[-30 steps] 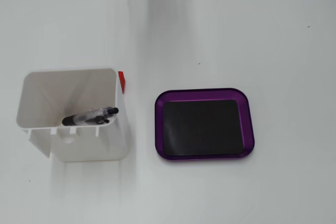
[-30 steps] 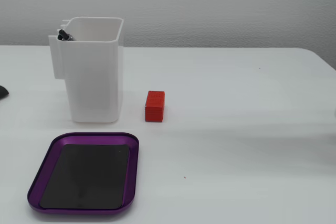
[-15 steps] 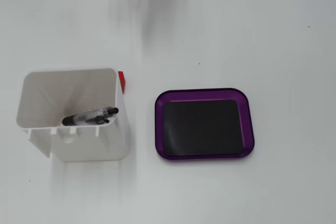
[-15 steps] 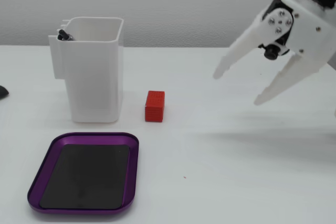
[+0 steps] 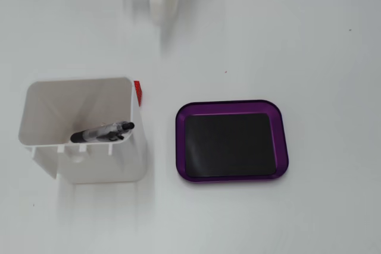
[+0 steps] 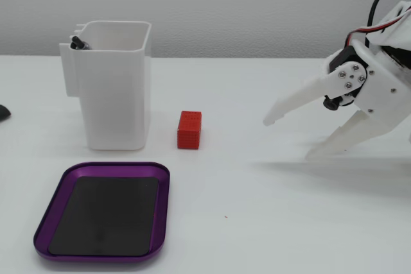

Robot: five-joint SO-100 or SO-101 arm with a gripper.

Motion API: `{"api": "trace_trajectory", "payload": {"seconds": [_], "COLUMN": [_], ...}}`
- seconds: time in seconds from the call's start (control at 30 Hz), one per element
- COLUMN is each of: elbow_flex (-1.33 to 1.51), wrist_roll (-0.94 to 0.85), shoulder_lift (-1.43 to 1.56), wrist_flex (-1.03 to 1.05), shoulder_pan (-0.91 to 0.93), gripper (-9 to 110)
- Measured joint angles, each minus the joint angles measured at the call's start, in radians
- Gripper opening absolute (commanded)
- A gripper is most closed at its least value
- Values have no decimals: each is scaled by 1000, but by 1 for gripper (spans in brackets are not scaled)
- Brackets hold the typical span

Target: Pick up the pen and put it in the pen holder.

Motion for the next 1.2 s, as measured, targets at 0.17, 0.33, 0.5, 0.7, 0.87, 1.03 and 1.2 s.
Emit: {"api": "trace_trajectory", "payload": {"seconds": [0.17, 0.33, 0.5, 0.7, 0.87, 1.03, 1.2], "elbow_flex": [3, 3, 3, 3, 3, 3, 5], "wrist_roll": [0, -15, -17, -17, 46, 58, 61], "shoulder_lift": [0, 0, 0, 0, 0, 0, 0], "wrist_flex": [3, 9, 9, 20, 63, 66, 66], "shoulder_pan": [0, 0, 0, 0, 0, 0, 0], "gripper": [-1, 0, 0, 0, 0, 0, 0]}}
